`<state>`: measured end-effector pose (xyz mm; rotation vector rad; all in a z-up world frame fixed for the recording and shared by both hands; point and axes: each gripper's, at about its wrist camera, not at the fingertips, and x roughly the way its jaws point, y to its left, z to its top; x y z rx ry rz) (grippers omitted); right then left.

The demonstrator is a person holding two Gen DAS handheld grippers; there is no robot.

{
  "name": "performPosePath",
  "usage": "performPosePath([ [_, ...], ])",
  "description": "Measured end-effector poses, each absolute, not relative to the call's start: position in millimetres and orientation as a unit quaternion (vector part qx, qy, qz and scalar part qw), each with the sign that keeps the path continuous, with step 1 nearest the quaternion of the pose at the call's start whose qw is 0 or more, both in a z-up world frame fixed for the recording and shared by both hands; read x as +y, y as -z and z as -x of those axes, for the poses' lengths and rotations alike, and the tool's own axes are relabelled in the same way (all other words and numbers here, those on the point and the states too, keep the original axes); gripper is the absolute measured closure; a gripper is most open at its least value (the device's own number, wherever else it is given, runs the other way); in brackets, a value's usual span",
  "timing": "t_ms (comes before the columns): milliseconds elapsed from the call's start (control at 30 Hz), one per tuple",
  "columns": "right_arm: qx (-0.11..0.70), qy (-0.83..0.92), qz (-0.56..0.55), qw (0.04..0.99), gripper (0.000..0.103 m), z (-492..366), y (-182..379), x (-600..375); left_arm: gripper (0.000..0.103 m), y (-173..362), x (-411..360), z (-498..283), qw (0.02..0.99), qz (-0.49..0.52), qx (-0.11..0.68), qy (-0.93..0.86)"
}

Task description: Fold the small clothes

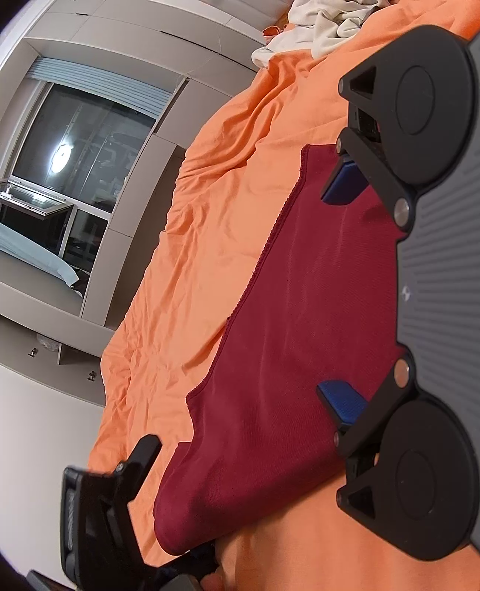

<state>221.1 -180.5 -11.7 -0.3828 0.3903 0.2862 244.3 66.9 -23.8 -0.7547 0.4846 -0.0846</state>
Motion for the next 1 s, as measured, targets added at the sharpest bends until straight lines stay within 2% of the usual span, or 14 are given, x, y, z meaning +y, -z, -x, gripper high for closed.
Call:
performPosePath([
  [267, 0.191, -0.141, 0.191, 0.952, 0.0, -221.7, 12.0, -181.1, 0.002, 23.2, 55.5, -248.8, 0.912, 0.338, 0.231, -0.006],
  [367, 0.194, -0.145, 0.186, 0.952, 0.0, -223.1, 11.7, -182.2, 0.006, 24.3, 56.2, -246.6, 0.912, 0.345, 0.221, -0.022],
  [467, 0.194, -0.144, 0.186, 0.952, 0.0, -222.7, 11.5, -182.2, 0.016, 25.1, 60.2, -244.2, 0.909, 0.356, 0.214, -0.042],
  [600, 0.193, -0.14, 0.192, 0.952, 0.0, -222.6, 9.6, -182.2, 0.039, 26.7, 65.8, -243.8, 0.901, 0.369, 0.214, -0.077],
  [667, 0.211, -0.144, 0.181, 0.95, 0.0, -225.1, 3.2, -186.4, 0.046, 25.6, 65.3, -244.9, 0.901, 0.366, 0.215, -0.085],
  [733, 0.242, -0.156, 0.141, 0.947, 0.0, -230.3, -6.4, -198.6, 0.06, 24.1, 65.2, -246.4, 0.901, 0.364, 0.219, -0.089],
  [833, 0.281, -0.171, 0.065, 0.942, 0.0, -238.0, -22.6, -230.5, 0.07, 19.5, 68.2, -253.2, 0.897, 0.366, 0.229, -0.09],
  [1000, 0.239, -0.089, 0.034, 0.966, 0.0, -238.5, -54.3, -291.4, 0.082, 4.2, 66.1, -264.6, 0.906, 0.337, 0.244, -0.078],
])
